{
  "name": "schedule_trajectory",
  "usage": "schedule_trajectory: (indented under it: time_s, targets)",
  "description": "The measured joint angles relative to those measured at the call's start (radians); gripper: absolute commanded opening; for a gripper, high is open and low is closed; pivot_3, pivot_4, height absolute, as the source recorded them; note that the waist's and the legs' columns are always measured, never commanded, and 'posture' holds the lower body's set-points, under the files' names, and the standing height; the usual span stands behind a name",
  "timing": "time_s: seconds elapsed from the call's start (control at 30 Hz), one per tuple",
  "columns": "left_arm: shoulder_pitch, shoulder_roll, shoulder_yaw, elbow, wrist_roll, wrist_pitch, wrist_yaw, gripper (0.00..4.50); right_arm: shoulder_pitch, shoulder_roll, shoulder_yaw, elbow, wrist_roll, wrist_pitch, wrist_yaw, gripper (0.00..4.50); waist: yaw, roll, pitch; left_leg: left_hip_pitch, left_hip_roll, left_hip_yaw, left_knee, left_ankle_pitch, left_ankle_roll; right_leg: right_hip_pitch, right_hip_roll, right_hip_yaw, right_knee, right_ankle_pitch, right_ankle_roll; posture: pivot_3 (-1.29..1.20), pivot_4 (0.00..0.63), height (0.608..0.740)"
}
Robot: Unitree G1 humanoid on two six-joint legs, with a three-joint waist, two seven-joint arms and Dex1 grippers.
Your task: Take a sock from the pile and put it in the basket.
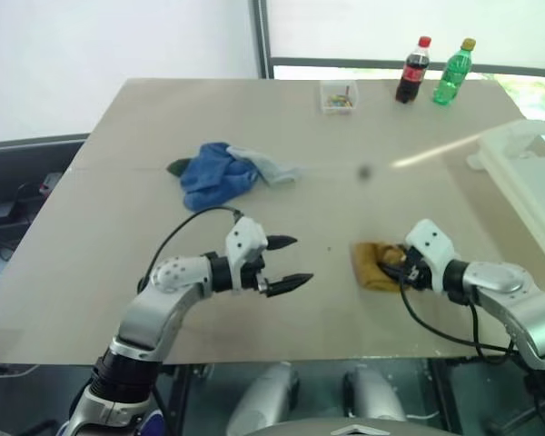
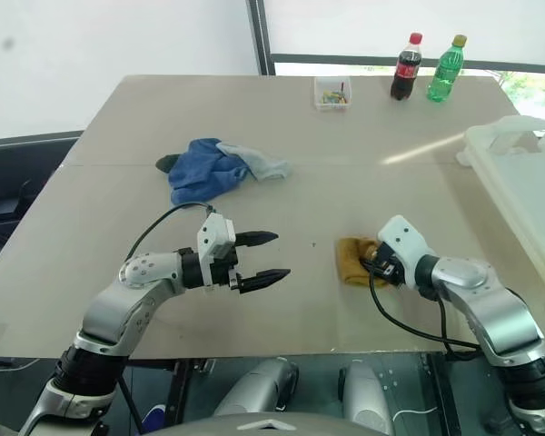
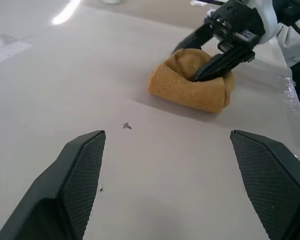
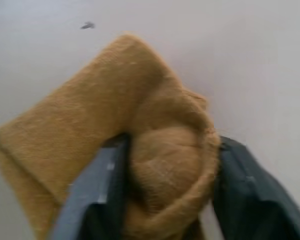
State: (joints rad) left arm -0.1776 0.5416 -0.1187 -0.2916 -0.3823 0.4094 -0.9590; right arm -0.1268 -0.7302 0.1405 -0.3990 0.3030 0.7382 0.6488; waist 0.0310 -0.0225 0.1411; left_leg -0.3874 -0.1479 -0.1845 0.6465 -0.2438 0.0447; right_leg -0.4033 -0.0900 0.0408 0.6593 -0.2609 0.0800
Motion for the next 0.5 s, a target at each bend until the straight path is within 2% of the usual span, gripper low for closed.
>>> schedule_trajectory:
  time_s: [0.07,0.1,0.23,0.37,0.5]
  targets:
    - [0.008,0.002,0.0,0.0,0.0,-0.012,0.0,4.23,0.004,0.002,-0.002,0.009,0.01,0.002,0.011,0.11,0.006,0.0,0.0,0.007,0.0,0.0,-0.001,-0.004,0.004,0.008,0.0,0.0,-0.002,0.0,0.0,0.0,0.15,0.74]
    - [0.009,0.001,0.002,0.001,0.0,-0.023,0.0,4.23,0.005,0.005,-0.014,0.016,0.022,0.009,0.014,0.05,0.01,0.0,0.0,0.008,0.0,0.0,-0.001,-0.005,0.001,0.01,0.0,0.0,-0.004,0.0,0.0,0.0,0.15,0.74]
    - [0.007,-0.003,0.015,0.022,-0.001,-0.053,0.002,4.23,0.031,0.059,-0.101,0.03,0.09,0.048,0.015,0.05,0.014,0.0,0.0,0.007,0.0,0.0,0.0,-0.006,0.0,0.009,0.0,0.0,-0.004,0.0,0.0,0.0,0.15,0.74]
    - [-0.026,-0.031,0.03,0.048,-0.001,-0.07,0.013,4.23,0.032,0.193,-0.264,0.073,0.228,0.08,-0.017,0.05,0.01,0.006,0.006,0.004,0.0,0.0,0.0,-0.003,0.004,0.005,0.001,0.001,-0.002,0.0,0.0,0.0,0.15,0.74]
    - [-0.067,-0.058,0.029,0.069,0.0,-0.084,0.027,4.23,-0.08,0.237,-0.468,0.097,0.337,0.076,-0.096,0.05,0.005,0.012,0.01,0.003,0.0,0.004,-0.002,-0.002,0.002,0.001,0.0,0.004,0.0,0.0,0.0,0.0,0.15,0.74]
